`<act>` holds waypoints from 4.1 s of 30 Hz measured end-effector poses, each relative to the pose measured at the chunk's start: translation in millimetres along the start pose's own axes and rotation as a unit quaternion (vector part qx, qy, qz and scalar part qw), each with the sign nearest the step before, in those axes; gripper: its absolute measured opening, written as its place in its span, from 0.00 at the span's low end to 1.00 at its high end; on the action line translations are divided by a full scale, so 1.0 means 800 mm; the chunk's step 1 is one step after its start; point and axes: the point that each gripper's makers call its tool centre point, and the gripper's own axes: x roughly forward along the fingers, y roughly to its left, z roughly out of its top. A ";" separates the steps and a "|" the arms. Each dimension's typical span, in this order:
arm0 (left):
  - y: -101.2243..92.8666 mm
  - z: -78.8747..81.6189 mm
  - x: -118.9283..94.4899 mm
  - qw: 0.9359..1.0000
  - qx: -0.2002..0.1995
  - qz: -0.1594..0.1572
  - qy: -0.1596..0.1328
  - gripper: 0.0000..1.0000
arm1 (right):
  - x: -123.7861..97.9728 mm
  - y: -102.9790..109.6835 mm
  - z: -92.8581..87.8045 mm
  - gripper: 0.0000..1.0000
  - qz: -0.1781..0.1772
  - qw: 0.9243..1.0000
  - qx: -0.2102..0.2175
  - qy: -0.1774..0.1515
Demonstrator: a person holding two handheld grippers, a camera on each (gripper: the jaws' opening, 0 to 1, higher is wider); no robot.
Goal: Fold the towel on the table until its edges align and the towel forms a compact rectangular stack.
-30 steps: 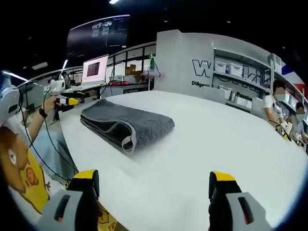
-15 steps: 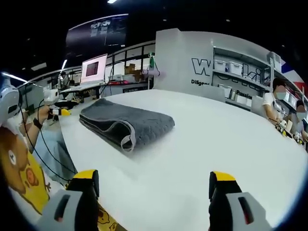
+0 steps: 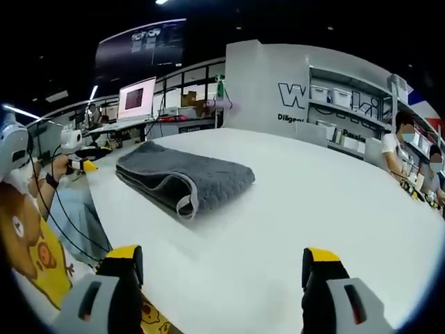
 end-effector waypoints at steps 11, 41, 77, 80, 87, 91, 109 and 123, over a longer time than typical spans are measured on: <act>-0.012 0.002 0.009 1.000 -0.001 -0.014 0.001 0.99 | 0.008 0.013 0.010 0.99 0.031 0.999 0.018 -0.019; -0.029 0.018 0.013 0.998 -0.015 -0.041 -0.035 0.99 | 0.130 0.009 0.103 0.77 0.251 0.905 0.344 0.004; -0.032 0.025 0.008 0.997 -0.015 -0.048 -0.052 0.98 | 0.157 -0.038 0.076 0.07 0.211 0.905 0.368 0.035; -0.033 0.026 0.008 0.997 -0.014 -0.049 -0.052 0.98 | 0.150 -0.051 0.074 0.07 0.198 0.911 0.359 0.035; -0.033 0.027 0.009 0.997 -0.012 -0.050 -0.051 0.97 | 0.112 -0.117 0.062 0.07 0.168 0.914 0.370 0.020; -0.035 0.027 0.013 0.997 -0.010 -0.052 -0.048 0.97 | 0.088 -0.146 0.047 0.07 0.144 0.914 0.380 0.009; -0.052 0.039 0.027 0.997 0.004 -0.068 -0.047 0.97 | 0.046 -0.109 0.094 0.07 0.150 0.928 0.340 -0.023; -0.075 0.048 0.035 0.993 0.018 -0.096 -0.061 0.97 | 0.090 -0.007 0.202 0.07 0.194 0.953 0.233 0.002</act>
